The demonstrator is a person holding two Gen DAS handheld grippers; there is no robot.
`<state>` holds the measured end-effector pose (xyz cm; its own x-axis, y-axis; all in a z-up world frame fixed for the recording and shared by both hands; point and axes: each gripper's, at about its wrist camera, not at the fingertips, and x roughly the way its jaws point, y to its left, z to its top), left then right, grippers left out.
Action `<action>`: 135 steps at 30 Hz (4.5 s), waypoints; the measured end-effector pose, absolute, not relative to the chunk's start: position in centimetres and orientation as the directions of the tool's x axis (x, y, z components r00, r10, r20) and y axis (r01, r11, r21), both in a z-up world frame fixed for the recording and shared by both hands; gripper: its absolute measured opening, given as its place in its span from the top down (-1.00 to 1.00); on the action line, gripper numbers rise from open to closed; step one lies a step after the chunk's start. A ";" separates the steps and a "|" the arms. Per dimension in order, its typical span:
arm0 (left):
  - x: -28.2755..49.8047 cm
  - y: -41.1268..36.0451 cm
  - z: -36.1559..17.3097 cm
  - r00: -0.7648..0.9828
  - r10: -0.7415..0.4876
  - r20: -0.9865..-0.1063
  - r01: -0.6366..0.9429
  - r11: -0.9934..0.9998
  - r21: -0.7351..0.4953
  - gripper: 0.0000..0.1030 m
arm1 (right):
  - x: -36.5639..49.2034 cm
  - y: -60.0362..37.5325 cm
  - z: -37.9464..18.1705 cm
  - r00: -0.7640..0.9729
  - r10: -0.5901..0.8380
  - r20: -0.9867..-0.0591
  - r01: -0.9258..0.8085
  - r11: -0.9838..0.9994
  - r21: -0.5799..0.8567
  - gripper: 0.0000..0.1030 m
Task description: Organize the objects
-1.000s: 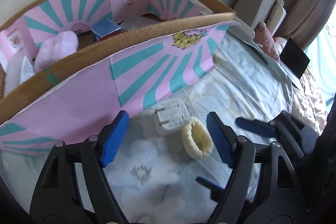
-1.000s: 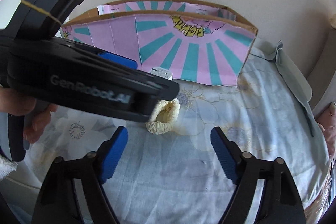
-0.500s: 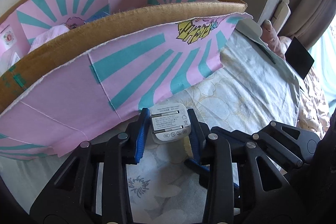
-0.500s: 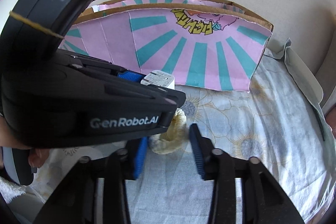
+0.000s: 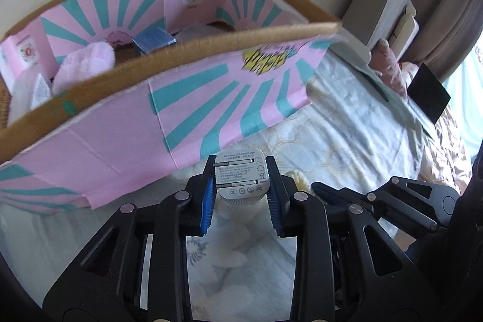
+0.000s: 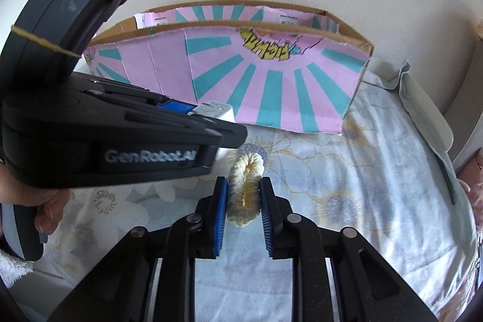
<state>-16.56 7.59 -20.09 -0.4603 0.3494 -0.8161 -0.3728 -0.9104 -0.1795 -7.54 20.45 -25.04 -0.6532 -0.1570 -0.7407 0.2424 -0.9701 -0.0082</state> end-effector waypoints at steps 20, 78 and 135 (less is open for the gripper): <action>-7.5 3.6 -1.9 -0.730 0.102 -0.675 -0.060 -0.995 -0.085 0.48 | -5.3 23.6 -6.8 -0.726 -0.194 -0.660 0.192 -0.978 0.077 0.62; -30.5 -6.2 -14.1 -0.425 0.175 -0.888 0.042 -0.976 -0.213 0.48 | -29.7 18.6 -16.3 -0.445 -0.205 -0.872 0.220 -0.969 0.115 0.62; -8.1 -1.8 -1.6 -0.657 -0.072 -0.751 0.222 -0.970 -0.102 -1.00 | -12.0 23.3 -6.8 -0.628 -0.168 -0.760 0.174 -0.982 0.073 -0.96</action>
<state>-8.13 -1.78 -1.61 -0.6568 -0.0718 -0.7506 0.2225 -0.9696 -0.1020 -11.97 23.33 -6.80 -0.6281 -0.1678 -0.7599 0.1739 -0.9821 0.0732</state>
